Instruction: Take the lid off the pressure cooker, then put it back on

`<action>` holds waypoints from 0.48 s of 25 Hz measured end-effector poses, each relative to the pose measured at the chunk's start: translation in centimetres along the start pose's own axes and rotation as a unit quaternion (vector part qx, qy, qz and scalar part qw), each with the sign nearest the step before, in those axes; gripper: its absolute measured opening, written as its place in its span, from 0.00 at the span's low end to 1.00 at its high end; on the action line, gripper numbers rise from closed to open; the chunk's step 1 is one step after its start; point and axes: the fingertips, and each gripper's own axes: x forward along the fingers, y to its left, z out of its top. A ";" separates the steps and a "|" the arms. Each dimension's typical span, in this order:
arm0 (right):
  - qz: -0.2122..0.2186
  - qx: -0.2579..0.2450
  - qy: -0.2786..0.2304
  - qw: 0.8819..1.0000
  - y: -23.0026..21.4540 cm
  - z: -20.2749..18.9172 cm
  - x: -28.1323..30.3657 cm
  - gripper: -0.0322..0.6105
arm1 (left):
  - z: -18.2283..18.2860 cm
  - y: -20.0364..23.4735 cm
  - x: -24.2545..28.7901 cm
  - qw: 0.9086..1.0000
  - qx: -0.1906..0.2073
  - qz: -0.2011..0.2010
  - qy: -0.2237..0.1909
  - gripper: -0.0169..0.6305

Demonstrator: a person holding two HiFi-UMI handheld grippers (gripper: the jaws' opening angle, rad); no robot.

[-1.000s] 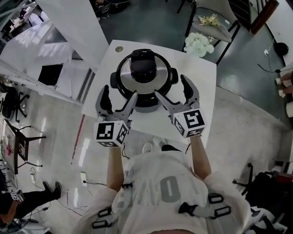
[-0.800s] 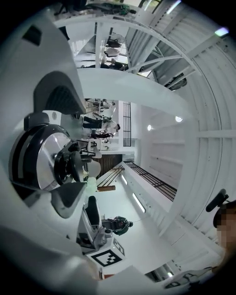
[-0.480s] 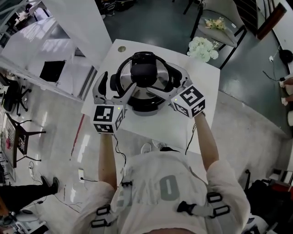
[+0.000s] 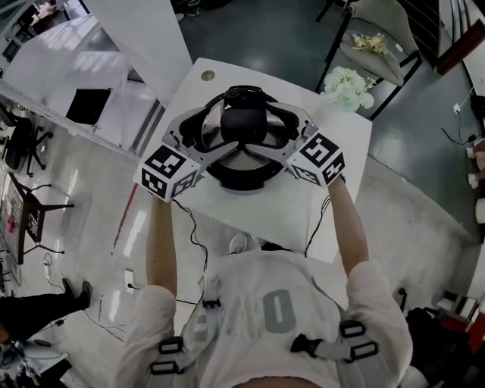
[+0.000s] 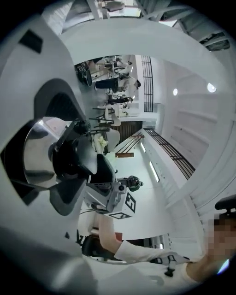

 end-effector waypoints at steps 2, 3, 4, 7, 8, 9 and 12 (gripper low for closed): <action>0.011 -0.006 0.010 1.000 -0.1 -0.1 0.2 0.62 | -0.2 0.0 0.6 1.000 0.006 -0.022 0.011 0.64; 0.015 -0.006 0.013 1.000 -0.2 -0.2 0.3 0.58 | -0.4 0.0 0.8 0.999 0.010 -0.032 0.017 0.63; 0.019 -0.003 0.015 1.000 -0.3 -0.2 0.3 0.55 | -0.6 0.0 1.1 0.999 0.014 -0.039 0.023 0.61; 0.031 0.002 0.021 0.999 -0.5 -0.3 0.3 0.51 | -0.8 0.1 1.5 0.998 0.030 -0.053 0.035 0.53; 0.036 0.001 0.024 0.999 -0.4 -0.3 0.3 0.51 | -0.8 0.1 1.6 0.997 0.033 -0.057 0.037 0.53; 0.041 -0.001 0.027 0.999 -0.3 -0.3 0.3 0.50 | -0.8 0.0 1.6 0.997 0.033 -0.062 0.038 0.51; 0.053 -0.005 0.036 0.998 -0.1 -0.3 0.3 0.45 | -0.8 -0.2 1.6 0.996 0.026 -0.074 0.034 0.47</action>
